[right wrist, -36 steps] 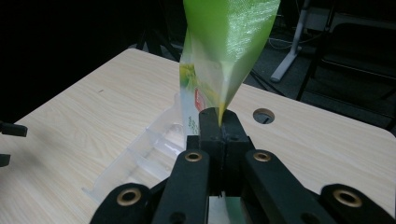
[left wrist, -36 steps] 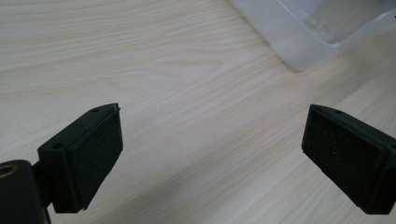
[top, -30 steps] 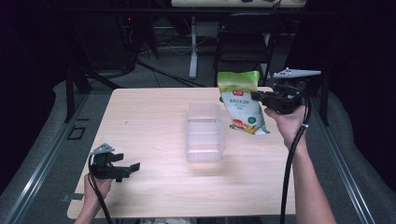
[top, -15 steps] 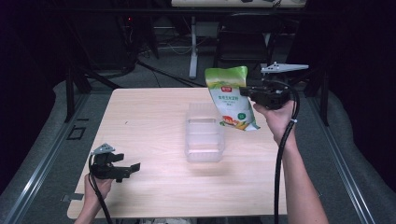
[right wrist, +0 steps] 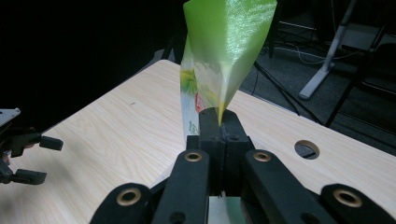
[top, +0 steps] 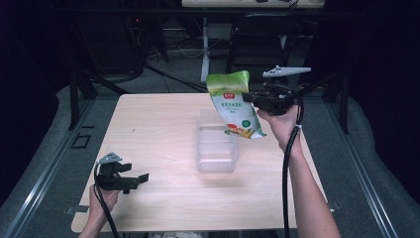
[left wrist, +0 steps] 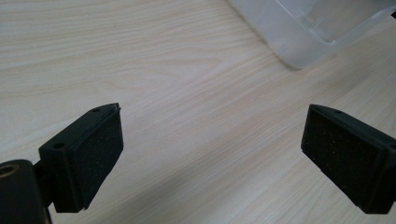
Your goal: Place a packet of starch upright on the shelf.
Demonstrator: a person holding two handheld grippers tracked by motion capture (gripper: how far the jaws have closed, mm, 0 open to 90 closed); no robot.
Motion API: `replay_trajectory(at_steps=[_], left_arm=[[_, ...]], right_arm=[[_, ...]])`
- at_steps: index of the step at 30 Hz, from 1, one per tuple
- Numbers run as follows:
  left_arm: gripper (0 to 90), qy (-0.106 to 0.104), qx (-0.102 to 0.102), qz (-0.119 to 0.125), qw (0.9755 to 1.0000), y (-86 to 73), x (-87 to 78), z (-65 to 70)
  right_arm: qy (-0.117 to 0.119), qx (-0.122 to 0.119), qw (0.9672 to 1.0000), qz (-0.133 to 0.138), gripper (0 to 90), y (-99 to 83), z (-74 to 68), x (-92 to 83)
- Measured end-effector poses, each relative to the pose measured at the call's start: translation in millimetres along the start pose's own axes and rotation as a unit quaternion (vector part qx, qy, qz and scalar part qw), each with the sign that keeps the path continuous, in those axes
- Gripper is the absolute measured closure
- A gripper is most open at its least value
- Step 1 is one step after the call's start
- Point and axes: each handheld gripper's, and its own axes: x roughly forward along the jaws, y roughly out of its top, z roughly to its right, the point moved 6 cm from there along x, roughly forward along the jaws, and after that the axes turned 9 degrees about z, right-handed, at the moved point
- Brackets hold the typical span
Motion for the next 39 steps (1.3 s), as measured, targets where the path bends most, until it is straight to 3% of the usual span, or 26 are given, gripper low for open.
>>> replay_trajectory(at_steps=[39], left_arm=[[5.8, 0.000, 0.000, 0.002, 1.0000, 0.1, -0.7, -0.1]], right_arm=[[0.043, 0.000, 0.9989, -0.019, 90.0, -15.9, -32.4, 37.9]])
